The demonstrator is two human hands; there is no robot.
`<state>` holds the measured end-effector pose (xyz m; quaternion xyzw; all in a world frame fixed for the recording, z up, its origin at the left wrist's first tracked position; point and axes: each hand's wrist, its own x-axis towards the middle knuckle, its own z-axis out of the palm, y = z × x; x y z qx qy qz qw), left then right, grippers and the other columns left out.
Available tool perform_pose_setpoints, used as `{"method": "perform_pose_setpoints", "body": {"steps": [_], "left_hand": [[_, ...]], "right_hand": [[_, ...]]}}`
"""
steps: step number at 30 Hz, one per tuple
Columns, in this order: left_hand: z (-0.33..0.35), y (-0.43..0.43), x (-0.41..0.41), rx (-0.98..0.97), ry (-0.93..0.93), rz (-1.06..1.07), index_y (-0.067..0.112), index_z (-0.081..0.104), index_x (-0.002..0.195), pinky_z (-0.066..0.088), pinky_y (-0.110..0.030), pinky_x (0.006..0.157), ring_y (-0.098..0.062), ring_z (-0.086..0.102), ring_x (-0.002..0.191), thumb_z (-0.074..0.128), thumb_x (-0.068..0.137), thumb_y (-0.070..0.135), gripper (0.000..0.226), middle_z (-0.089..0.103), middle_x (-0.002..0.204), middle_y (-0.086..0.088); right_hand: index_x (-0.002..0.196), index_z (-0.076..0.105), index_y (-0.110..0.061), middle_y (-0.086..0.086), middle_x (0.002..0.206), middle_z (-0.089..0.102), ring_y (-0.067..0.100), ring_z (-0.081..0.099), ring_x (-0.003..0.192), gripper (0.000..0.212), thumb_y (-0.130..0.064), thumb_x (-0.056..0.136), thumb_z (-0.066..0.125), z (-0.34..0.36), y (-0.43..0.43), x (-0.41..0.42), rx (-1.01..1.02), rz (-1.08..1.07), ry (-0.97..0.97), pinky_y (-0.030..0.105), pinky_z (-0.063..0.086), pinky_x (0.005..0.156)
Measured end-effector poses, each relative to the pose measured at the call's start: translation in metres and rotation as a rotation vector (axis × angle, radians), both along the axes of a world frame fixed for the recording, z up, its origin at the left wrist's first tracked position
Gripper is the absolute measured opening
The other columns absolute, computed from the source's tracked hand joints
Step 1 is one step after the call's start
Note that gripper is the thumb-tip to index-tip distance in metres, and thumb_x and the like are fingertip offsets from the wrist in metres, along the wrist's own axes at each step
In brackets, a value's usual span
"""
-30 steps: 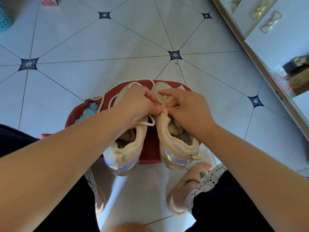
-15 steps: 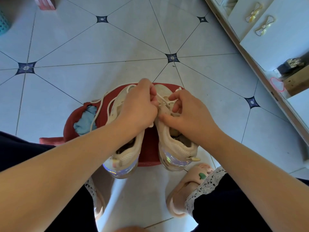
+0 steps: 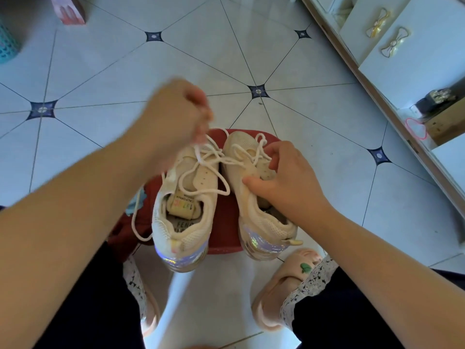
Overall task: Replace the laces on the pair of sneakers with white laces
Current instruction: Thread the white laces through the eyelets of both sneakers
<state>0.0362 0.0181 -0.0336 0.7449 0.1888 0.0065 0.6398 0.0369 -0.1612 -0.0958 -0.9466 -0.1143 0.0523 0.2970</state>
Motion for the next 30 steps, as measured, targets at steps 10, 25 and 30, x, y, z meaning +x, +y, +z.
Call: {"method": "perform_pose_setpoints", "body": {"steps": [10,25,30], "left_hand": [[-0.038,-0.031,0.0,0.969,0.026,-0.609,0.011,0.067,0.097,0.035,-0.026,0.065,-0.019,0.055,0.08,0.053,0.089,0.02,0.018,0.064,0.091,-0.007],[-0.024,-0.021,-0.003,0.091,0.029,-0.27,0.014,0.048,0.075,0.044,-0.031,0.057,-0.012,0.046,0.049,0.048,0.092,0.026,0.021,0.047,0.056,0.005],[-0.042,-0.024,-0.003,0.921,0.018,-0.675,0.015,0.046,0.085,0.023,-0.025,0.057,-0.011,0.04,0.064,0.06,0.086,0.024,0.016,0.04,0.07,0.007]], "right_hand": [[0.112,0.047,-0.02,-0.011,0.087,0.047,0.002,0.044,0.075,0.051,-0.045,0.073,0.069,-0.008,0.0,0.004,0.061,0.011,0.014,0.014,0.031,0.058],[0.117,0.046,-0.021,-0.011,0.092,0.047,0.008,0.048,0.085,0.056,-0.04,0.07,0.07,-0.008,0.001,0.004,0.058,0.012,0.061,0.018,0.035,0.062],[0.116,0.045,-0.021,-0.01,0.093,0.048,0.008,0.048,0.084,0.058,-0.05,0.071,0.067,-0.008,0.001,0.002,0.059,0.019,0.05,0.018,0.035,0.061]]}}
